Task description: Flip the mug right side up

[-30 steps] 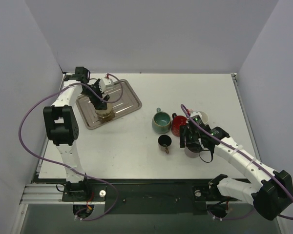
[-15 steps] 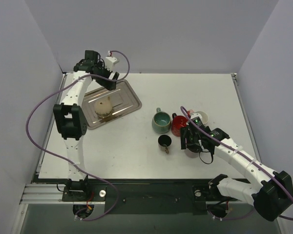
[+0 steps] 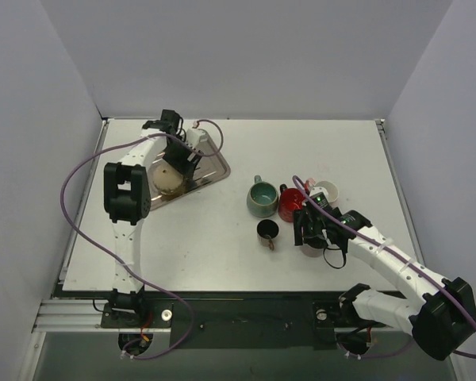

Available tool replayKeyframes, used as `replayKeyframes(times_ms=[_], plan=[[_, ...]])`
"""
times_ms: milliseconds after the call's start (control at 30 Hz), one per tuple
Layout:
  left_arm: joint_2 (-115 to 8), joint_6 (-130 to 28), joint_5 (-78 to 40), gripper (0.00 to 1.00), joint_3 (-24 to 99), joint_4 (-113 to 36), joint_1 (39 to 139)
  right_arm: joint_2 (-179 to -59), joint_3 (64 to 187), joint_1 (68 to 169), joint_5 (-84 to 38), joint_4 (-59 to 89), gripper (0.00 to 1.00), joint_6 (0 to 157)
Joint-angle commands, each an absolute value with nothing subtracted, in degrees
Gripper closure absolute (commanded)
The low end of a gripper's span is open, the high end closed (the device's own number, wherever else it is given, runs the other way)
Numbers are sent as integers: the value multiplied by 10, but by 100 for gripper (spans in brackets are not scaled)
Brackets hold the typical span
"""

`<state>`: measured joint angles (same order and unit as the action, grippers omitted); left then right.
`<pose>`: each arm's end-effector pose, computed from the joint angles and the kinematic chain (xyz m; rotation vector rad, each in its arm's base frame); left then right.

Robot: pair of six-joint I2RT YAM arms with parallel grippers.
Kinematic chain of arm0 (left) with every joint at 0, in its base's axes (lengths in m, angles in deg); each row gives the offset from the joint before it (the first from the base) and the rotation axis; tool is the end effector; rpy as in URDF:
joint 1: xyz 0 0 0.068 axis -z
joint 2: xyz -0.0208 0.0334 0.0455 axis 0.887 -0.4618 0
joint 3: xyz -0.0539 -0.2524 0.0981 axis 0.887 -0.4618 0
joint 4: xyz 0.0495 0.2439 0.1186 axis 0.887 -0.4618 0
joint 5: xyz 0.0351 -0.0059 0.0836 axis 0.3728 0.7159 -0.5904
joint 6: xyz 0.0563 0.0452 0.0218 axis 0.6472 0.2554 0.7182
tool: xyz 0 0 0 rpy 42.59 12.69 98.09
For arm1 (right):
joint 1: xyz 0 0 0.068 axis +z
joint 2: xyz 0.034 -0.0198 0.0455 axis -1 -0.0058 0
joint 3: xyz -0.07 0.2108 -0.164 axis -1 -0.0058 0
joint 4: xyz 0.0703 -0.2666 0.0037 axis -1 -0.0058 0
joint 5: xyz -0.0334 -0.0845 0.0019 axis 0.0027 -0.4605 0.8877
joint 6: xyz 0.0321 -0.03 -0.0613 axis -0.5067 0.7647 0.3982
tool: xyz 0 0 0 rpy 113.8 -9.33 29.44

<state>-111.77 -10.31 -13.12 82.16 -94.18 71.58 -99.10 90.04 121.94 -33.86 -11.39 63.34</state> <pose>0.5075 -0.0968 0.1656 0.9596 2.5730 -0.2471 0.2118 0.1288 0.2077 -0.1828 2.4289 0.3594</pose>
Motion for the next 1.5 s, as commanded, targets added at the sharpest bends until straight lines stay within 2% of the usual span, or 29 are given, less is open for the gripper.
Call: replayKeyframes(times_ms=[0,200,233,267,433,633,700,733,767,800,833,1100,1233,1333,1467], plan=[[-1068,-63,-69,17,810,-947,746,-976,896,1217,-355,-117,41,640],[-1061,-39,-44,19,801,-950,761,-959,883,1217,-358,-117,41,636],[-1057,-36,-55,21,796,-936,763,-958,882,1217,-357,-118,41,637],[-1051,-29,-68,29,792,-929,765,-958,881,1217,-355,-118,41,637],[-1037,31,-167,30,774,-924,772,-957,881,1217,-350,-116,41,639],[-1056,85,-197,36,790,-985,777,-964,883,1217,-350,-113,41,639],[-1058,88,-216,48,781,-973,778,-962,884,1217,-348,-115,41,638],[-1060,88,-220,62,781,-970,779,-960,885,1217,-348,-114,41,638],[-1060,86,-220,82,783,-965,779,-958,890,1217,-348,-116,41,638],[-1060,77,-213,96,789,-966,779,-957,893,1217,-349,-119,40,639],[-1056,73,-205,100,794,-967,779,-955,900,1217,-348,-122,40,640],[-960,-9,-147,100,813,-914,769,-938,982,1222,-369,-189,35,676],[-914,-117,-24,100,861,-918,738,-922,1038,1245,-357,-190,29,713],[-869,-201,69,100,863,-905,722,-919,1088,1298,-339,-141,22,741],[-805,-302,215,100,843,-881,725,-932,1110,1326,-214,25,19,718]])
